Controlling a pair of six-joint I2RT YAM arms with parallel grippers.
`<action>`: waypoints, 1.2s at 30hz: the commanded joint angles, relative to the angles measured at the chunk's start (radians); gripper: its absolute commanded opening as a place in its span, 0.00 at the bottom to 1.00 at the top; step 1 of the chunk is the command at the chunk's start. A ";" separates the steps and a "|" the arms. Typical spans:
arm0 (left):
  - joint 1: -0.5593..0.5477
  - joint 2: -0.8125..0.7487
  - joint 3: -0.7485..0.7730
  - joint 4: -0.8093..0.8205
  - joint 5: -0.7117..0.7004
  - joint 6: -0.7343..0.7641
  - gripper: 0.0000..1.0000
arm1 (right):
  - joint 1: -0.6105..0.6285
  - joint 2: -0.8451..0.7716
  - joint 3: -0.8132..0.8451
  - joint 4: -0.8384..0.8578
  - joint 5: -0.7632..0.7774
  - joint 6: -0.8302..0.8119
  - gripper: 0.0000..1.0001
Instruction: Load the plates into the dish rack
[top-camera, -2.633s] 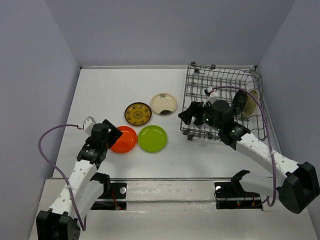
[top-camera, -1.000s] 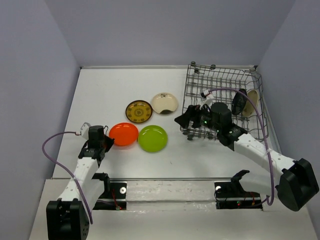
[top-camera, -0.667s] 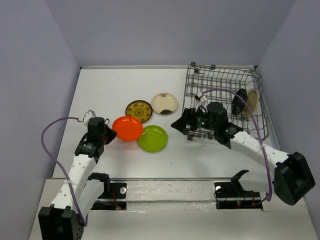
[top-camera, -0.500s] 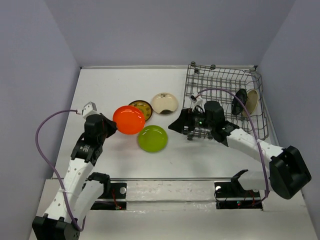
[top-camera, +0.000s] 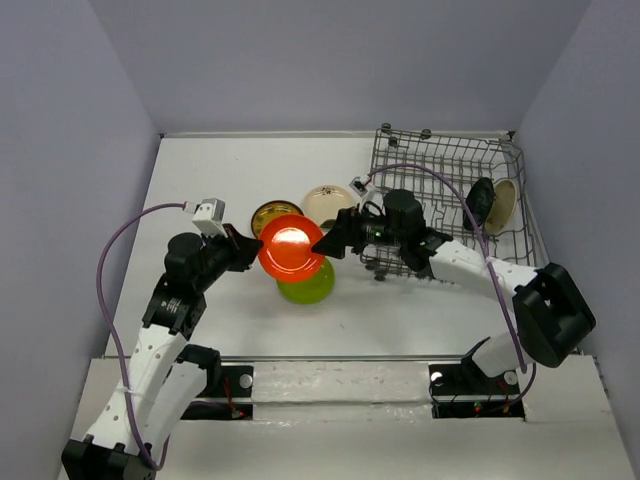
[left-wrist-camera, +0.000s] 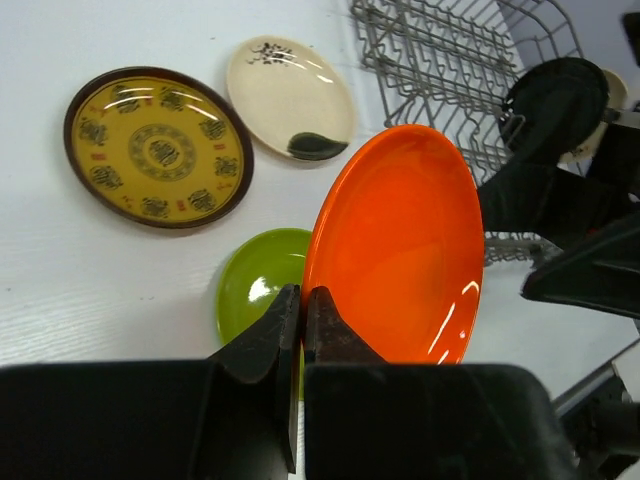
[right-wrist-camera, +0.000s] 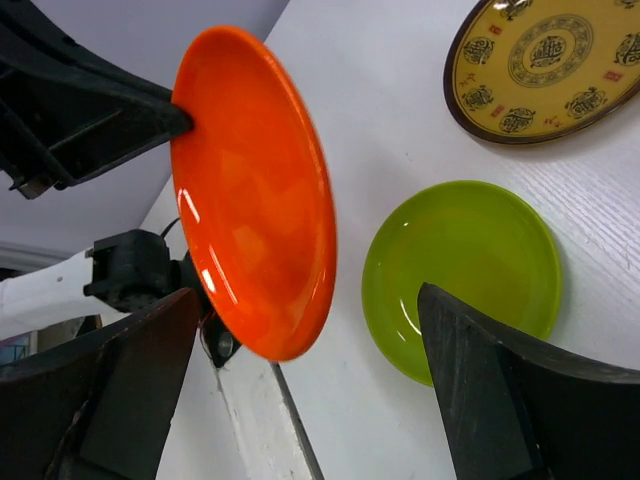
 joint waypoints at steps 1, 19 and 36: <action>-0.003 -0.045 0.004 0.131 0.158 0.079 0.06 | 0.037 0.050 0.067 0.051 0.030 0.024 0.96; -0.021 -0.169 -0.020 0.109 0.155 0.059 0.99 | -0.094 -0.152 0.154 -0.324 0.579 -0.121 0.07; -0.161 -0.191 -0.016 0.097 0.111 0.057 0.99 | -0.506 -0.019 0.285 -0.549 1.239 -0.413 0.07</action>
